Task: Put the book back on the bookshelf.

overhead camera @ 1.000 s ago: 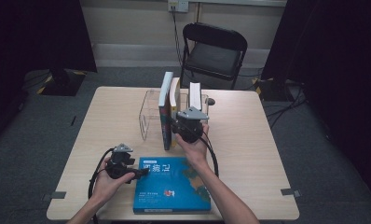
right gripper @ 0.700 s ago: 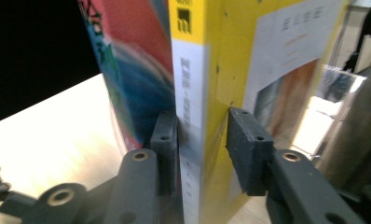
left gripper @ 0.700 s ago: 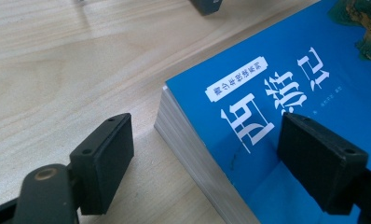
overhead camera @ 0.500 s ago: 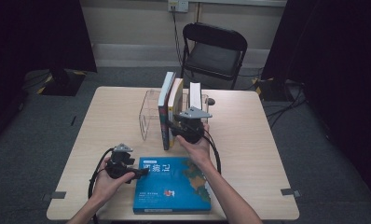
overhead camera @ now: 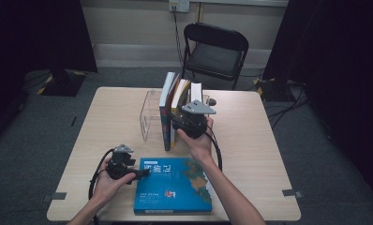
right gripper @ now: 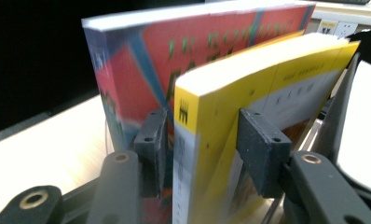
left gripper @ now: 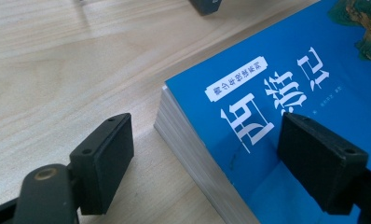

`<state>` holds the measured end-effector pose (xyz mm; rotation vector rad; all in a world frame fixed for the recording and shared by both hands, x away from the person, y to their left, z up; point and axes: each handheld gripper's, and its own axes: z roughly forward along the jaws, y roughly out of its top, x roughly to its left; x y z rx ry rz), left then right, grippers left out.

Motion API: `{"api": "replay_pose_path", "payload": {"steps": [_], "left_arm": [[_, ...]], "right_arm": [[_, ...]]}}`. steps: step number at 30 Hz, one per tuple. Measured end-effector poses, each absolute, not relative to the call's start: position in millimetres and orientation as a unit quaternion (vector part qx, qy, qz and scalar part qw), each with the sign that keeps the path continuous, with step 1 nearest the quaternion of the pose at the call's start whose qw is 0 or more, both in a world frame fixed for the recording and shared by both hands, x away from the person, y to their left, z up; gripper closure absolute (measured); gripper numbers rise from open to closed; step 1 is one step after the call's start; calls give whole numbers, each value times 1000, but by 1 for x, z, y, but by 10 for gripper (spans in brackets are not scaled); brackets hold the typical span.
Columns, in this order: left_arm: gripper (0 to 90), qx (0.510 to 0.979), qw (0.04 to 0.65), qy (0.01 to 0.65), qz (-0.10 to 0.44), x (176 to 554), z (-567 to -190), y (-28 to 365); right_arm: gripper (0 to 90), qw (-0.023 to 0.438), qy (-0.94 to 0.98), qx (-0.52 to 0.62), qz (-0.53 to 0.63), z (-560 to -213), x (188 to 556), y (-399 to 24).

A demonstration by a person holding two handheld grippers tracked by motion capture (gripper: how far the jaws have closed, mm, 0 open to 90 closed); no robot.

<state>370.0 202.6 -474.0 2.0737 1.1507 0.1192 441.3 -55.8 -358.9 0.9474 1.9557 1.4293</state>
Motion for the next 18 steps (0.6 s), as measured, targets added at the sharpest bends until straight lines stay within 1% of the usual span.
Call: {"api": "replay_pose_path", "payload": {"steps": [3,4,5,6,8,9,11,18], "left_arm": [[186,811,373,448,47,370,-474,203],[186,811,373,448,47,370,-474,202],[186,810,374,449,46,370,-474,202],[186,810,374,449,44,370,-474,202],[186,810,375,449,45,370,-474,202],[186,810,375,449,45,370,-474,202],[186,811,374,448,45,370,-474,202],[182,810,374,449,43,370,-474,202]], "right_arm": [[511,278,721,349,530,-354,441,-53],[520,279,719,354,529,-353,441,-53],[559,282,716,358,529,-352,442,-53],[566,282,717,358,528,-351,443,-53],[624,274,721,356,527,-350,444,-53],[655,279,725,351,523,-349,443,-53],[691,287,731,344,515,-347,442,-52],[730,289,753,329,492,-340,442,-56]]}}
